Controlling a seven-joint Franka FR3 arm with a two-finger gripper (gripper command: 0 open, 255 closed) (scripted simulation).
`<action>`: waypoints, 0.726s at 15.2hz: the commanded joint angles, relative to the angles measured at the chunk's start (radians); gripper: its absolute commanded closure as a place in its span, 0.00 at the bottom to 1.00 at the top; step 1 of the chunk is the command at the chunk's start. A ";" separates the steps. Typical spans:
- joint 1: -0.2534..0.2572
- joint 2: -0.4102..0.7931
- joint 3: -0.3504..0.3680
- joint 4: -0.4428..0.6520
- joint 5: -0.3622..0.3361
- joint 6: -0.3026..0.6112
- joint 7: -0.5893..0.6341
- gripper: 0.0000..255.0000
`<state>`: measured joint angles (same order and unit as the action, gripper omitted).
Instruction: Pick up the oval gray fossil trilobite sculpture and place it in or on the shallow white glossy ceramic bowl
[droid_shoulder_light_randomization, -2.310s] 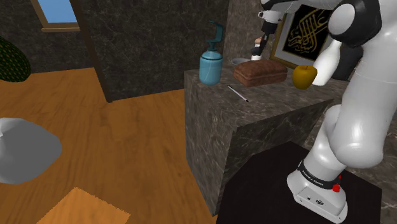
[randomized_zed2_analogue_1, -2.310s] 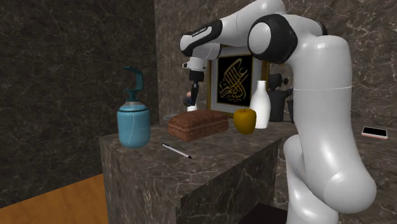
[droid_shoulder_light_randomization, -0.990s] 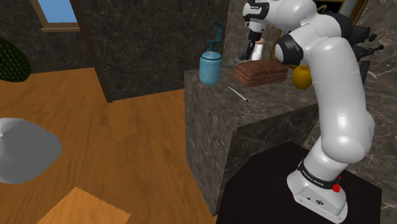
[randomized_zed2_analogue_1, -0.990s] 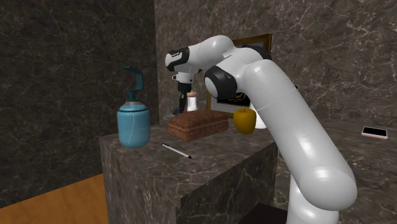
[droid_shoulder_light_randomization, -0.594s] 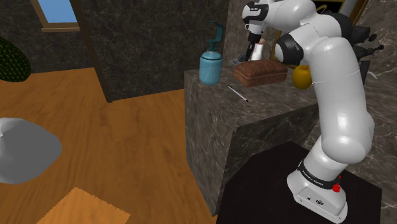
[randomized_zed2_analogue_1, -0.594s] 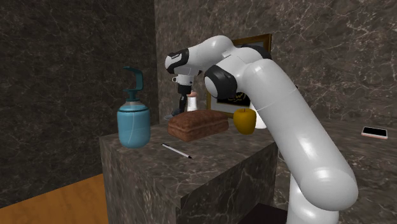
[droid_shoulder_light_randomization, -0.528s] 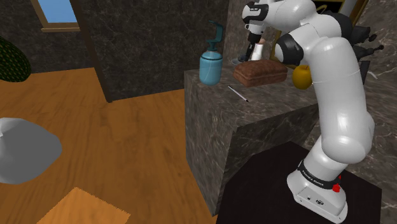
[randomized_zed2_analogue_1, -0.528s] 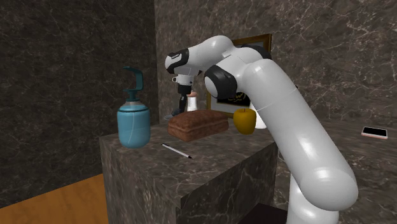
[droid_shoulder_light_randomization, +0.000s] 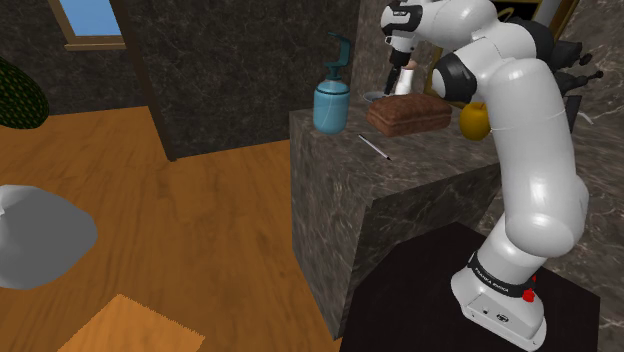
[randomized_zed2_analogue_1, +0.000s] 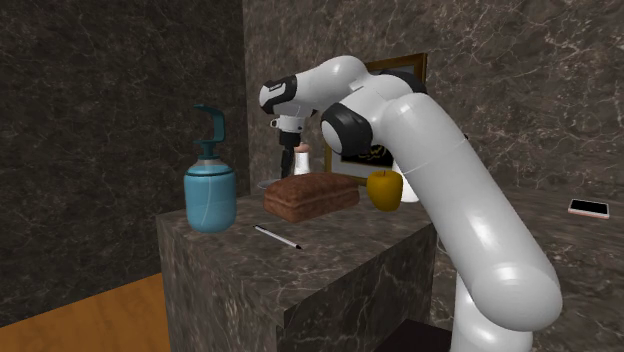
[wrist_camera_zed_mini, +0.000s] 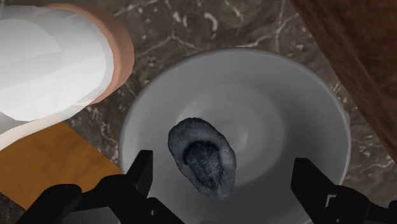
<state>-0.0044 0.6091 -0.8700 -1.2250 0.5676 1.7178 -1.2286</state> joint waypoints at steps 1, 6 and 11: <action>-0.014 -0.009 -0.004 0.043 -0.007 -0.046 0.007 0.00; -0.040 -0.009 -0.004 0.112 -0.007 -0.107 0.018 0.00; -0.040 -0.008 -0.004 0.112 -0.007 -0.107 0.018 0.00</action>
